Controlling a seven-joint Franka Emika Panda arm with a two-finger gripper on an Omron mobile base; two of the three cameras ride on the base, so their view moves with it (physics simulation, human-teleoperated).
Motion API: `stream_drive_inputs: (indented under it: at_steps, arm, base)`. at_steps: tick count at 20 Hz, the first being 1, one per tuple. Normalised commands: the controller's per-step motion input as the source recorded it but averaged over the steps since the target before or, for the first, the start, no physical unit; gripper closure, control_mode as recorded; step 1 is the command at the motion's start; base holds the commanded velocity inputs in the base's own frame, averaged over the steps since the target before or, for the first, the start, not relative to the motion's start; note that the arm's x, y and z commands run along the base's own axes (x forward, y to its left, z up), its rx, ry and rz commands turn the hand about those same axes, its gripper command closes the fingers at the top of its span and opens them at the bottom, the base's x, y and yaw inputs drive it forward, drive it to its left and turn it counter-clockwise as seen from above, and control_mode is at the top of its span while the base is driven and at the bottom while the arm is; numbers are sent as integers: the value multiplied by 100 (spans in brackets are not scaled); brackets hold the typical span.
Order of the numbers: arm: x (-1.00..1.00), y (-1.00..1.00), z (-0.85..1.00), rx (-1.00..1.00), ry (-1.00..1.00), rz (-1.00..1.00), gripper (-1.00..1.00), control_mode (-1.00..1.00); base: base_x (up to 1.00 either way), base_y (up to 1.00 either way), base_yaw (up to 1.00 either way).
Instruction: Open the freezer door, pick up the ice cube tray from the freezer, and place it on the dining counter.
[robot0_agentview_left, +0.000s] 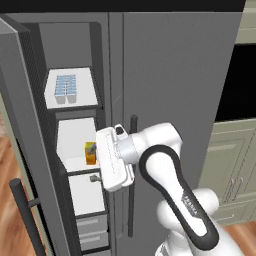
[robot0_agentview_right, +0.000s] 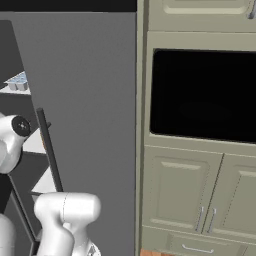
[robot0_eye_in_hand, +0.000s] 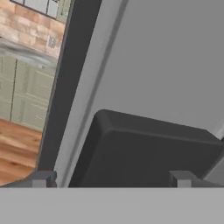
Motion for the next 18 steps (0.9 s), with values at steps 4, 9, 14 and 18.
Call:
stream_drive_inputs:
  at_steps: [4, 9, 14, 18]
  arm:
    - [24, 56, -9, 0, 0, 7, -100, -100]
    - [30, 32, -14, 0, 0, 2, -100, -100]
    - [25, 28, -19, 0, 0, 0, -100, -100]
    - [12, 43, -17, 0, 0, 0, -100, -100]
  base:
    - [0, 0, 0]
    - [0, 0, 0]
    - [0, 0, 0]
    - [0, 0, 0]
